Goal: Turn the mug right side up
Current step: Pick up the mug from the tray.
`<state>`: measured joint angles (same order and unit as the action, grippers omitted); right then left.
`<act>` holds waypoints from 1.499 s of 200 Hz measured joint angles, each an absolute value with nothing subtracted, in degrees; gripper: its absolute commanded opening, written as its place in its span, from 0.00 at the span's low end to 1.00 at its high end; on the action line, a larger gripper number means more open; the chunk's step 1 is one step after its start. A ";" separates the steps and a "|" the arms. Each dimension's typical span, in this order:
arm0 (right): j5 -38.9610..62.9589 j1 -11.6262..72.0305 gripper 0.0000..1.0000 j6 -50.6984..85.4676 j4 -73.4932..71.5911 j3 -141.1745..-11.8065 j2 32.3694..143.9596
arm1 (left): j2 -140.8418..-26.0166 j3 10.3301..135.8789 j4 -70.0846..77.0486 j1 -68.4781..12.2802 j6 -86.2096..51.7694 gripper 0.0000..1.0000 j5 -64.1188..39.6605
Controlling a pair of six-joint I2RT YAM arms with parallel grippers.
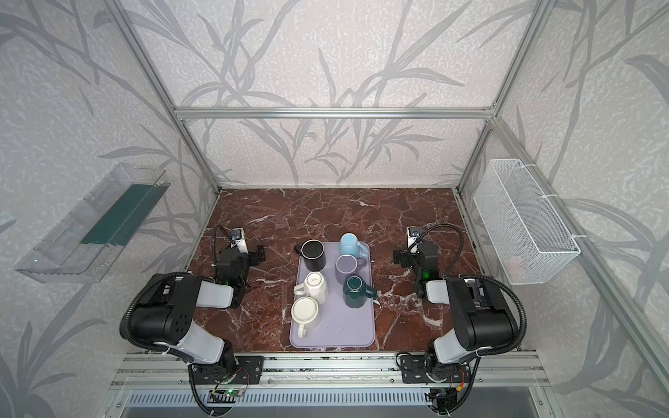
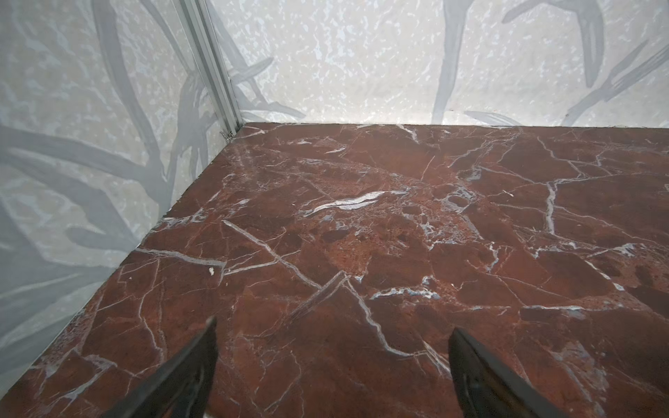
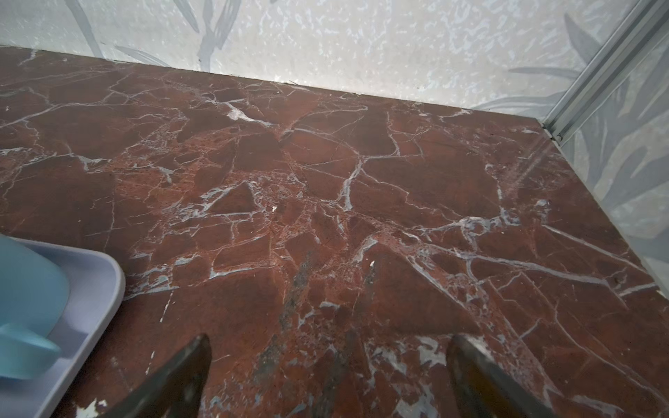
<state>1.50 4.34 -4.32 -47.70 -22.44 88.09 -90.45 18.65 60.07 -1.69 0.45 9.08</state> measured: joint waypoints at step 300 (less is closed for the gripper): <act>-2.17 4.78 0.99 -3.03 -33.95 -24.91 72.97 | -63.72 21.76 40.07 -4.73 -4.25 0.99 18.61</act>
